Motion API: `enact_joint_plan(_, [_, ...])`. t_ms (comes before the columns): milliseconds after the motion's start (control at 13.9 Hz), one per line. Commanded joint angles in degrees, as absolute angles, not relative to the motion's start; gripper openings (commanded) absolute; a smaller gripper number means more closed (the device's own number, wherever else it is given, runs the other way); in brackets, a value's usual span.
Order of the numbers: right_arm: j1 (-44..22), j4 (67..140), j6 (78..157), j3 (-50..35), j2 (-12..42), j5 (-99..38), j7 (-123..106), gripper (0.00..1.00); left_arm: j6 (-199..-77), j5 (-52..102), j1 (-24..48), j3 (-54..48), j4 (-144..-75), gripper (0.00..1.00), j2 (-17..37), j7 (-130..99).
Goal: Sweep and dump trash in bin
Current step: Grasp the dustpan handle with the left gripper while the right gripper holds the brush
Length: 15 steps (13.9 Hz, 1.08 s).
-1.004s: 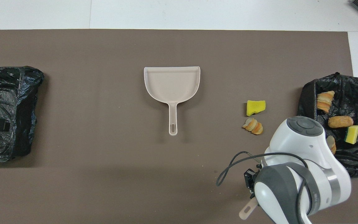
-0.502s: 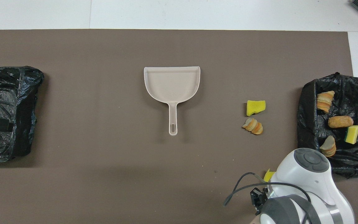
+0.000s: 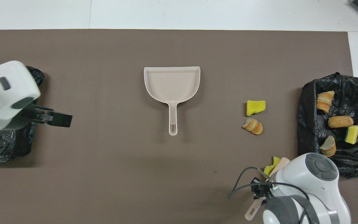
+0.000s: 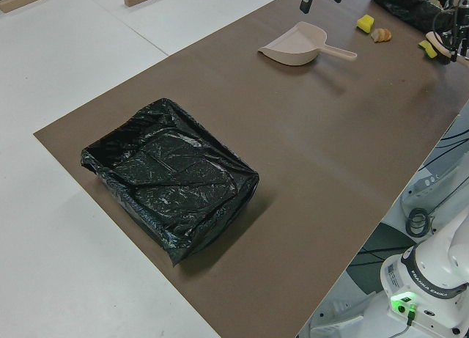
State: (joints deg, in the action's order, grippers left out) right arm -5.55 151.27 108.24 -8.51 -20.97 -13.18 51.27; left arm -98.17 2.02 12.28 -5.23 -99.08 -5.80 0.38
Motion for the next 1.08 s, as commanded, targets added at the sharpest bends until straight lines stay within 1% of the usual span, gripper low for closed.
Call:
enact_joint_plan(0, [-6.0,145.1,109.8,-9.1,-15.3,-14.5,49.0,0.00,-107.3,2.4,18.6,-4.4,-98.9,1.00,0.4,-7.6])
enact_joint_plan(143, [-6.2,139.9,111.3,-9.1,-11.1,-14.5,47.7,0.00,-110.7,2.3,22.2,-4.4,-97.7,1.00,4.2,-11.8])
enact_joint_plan(287, [-6.3,134.5,110.6,-9.4,-7.4,-14.4,46.7,0.00,-115.4,2.3,26.3,-4.5,-97.6,1.00,8.3,-16.6])
enact_joint_plan(359, [-7.3,130.0,108.7,-9.5,-4.9,-14.2,46.8,0.00,-118.4,2.1,29.1,-4.4,-97.5,1.00,11.9,-20.0])
enact_joint_plan(430, [-8.3,124.8,103.8,-9.5,-2.6,-13.6,47.0,0.00,-122.7,2.3,30.9,-4.4,-97.5,1.00,14.7,-22.6])
enact_joint_plan(502, [-8.1,120.2,99.2,-9.4,-1.0,-13.3,46.8,0.00,-126.1,2.5,31.5,-4.5,-98.2,1.00,16.2,-24.3])
enact_joint_plan(574, [-7.7,117.1,96.7,-9.3,0.0,-12.5,46.5,0.00,-127.3,2.5,32.6,-4.6,-98.9,1.00,17.2,-25.0])
enact_joint_plan(717, [-7.8,114.1,95.9,-9.5,1.1,-7.5,45.4,0.00,-128.8,2.5,33.7,-4.6,-100.1,1.00,18.1,-25.1])
enact_joint_plan(932, [-8.0,112.8,96.7,-9.4,2.1,-1.4,39.0,0.00,-131.7,2.5,33.9,-4.6,-104.9,1.00,17.8,-25.1])
enact_joint_plan(1004, [-7.5,112.9,97.0,-9.4,2.2,0.7,36.1,0.00,-132.0,2.5,34.8,-4.6,-105.3,1.00,18.5,-25.1])
